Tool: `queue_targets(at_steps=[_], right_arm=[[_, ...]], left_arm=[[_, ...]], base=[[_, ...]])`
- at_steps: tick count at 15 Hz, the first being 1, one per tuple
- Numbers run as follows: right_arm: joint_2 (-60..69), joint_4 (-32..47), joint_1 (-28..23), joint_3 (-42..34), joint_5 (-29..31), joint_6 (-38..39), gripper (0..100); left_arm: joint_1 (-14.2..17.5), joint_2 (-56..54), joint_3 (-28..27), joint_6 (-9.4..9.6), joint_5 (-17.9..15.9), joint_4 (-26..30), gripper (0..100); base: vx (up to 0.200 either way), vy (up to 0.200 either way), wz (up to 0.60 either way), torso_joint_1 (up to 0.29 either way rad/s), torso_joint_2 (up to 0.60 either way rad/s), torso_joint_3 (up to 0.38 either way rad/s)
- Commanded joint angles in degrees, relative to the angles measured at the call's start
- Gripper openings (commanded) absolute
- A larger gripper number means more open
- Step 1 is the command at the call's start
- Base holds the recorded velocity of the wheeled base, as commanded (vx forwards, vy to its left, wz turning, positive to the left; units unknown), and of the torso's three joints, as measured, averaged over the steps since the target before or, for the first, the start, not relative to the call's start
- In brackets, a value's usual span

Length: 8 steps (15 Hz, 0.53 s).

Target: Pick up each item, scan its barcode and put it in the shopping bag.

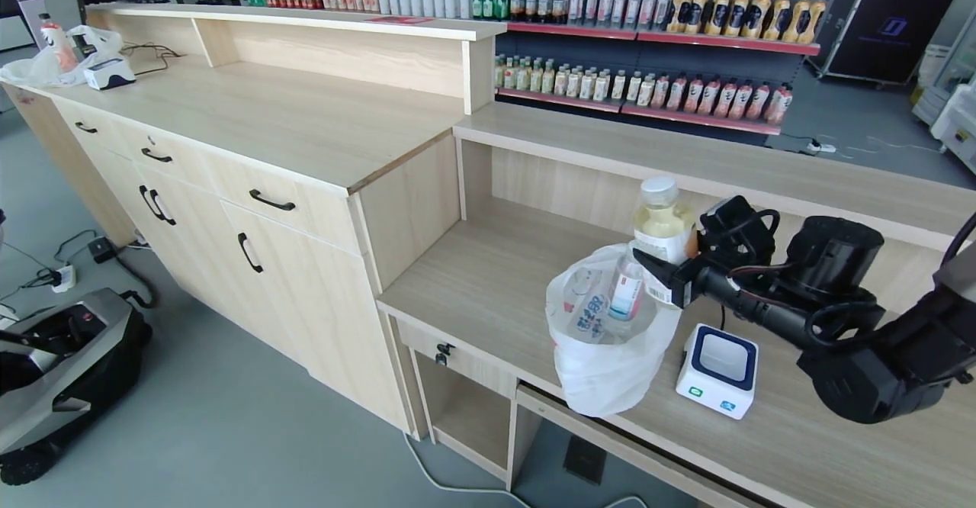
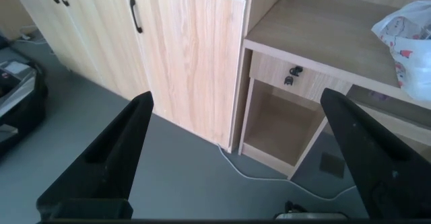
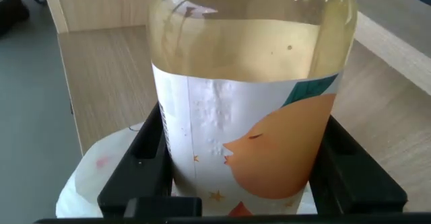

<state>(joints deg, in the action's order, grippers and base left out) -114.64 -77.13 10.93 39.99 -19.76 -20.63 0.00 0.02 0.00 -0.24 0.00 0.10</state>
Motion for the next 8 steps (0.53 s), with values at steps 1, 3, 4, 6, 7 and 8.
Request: queue_targets(at_steps=[1,3,4,6,7,8], right_arm=[[-5.7,-0.1,0.1,0.1,-5.6,1.5,0],[-8.5,-0.1,-0.2,0.4,-11.6,1.5,0],[-9.7,-0.2,-0.2,0.9,-12.5,1.4,0],[-12.4,-1.4,-0.6,2.0,-12.9,1.5,0],[-13.8,-2.3,-0.8,2.4,-13.1,1.6,0],[-15.2,-3.5,-1.0,2.8,-14.0,1.6,0]], left_arm=[[0.0,0.0,0.0,-0.02,0.0,0.0,100],[0.0,0.0,0.0,-0.02,0.0,0.0,100],[0.0,0.0,0.0,-0.02,0.0,0.0,100],[0.0,0.0,0.0,-0.02,0.0,0.0,100],[0.0,0.0,0.0,-0.02,0.0,0.0,100],[0.0,0.0,0.0,-0.02,0.0,0.0,100]], base=[[0.000,0.000,0.00,0.000,0.00,0.000],[0.000,0.000,0.00,0.000,0.00,0.000],[0.000,0.000,0.00,0.000,0.00,0.000],[0.000,0.000,0.00,0.000,0.00,0.000],[0.000,0.000,0.00,0.000,0.00,0.000],[0.000,0.000,0.00,0.000,0.00,0.000]])
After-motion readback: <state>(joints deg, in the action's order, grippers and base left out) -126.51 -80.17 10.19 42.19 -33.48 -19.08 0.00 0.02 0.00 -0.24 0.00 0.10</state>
